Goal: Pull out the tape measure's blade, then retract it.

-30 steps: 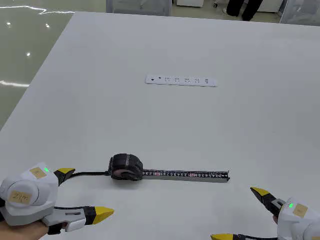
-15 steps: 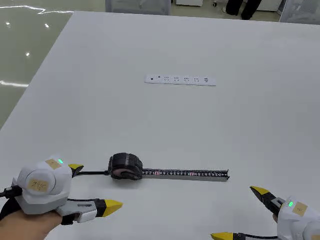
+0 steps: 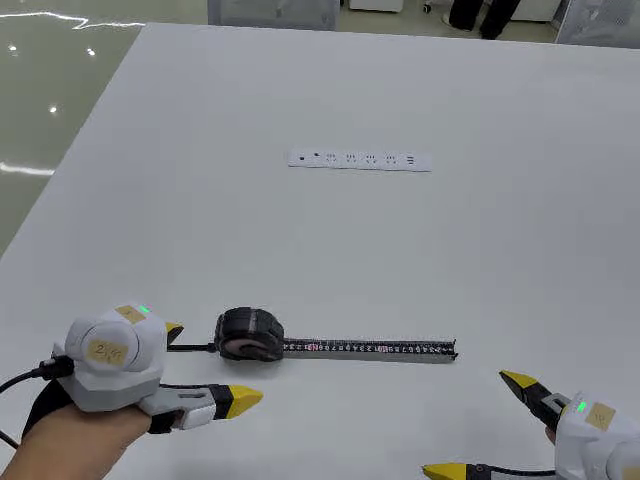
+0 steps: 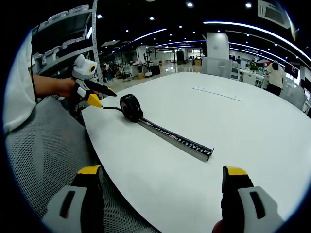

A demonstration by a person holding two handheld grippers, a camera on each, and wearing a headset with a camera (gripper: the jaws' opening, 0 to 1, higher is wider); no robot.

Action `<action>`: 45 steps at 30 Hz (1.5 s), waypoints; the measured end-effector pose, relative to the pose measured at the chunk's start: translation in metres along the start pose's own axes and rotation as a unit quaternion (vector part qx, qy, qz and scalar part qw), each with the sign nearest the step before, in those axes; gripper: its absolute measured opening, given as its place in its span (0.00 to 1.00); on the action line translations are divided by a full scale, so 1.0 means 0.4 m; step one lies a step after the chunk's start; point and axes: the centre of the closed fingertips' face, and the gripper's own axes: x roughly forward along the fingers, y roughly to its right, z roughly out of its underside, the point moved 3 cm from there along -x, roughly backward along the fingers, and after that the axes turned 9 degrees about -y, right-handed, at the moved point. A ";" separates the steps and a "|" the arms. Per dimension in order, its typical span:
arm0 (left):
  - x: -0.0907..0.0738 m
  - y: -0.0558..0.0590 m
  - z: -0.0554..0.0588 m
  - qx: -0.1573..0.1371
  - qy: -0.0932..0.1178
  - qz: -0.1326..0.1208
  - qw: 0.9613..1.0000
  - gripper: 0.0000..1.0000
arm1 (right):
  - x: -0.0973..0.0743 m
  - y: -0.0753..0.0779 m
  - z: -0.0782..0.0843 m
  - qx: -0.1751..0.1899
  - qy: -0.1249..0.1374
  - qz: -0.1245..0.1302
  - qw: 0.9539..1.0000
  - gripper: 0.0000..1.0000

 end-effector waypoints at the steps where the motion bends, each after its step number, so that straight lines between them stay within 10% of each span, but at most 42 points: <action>1: 0.002 -0.001 -0.002 -0.002 0.001 0.000 1.000 0.84 | 0.000 0.001 0.000 0.000 0.000 0.000 1.000 0.98; 45: 0.105 0.008 -0.021 -0.073 0.002 0.006 0.997 0.79 | -0.004 0.016 0.006 0.012 0.001 0.001 1.000 0.97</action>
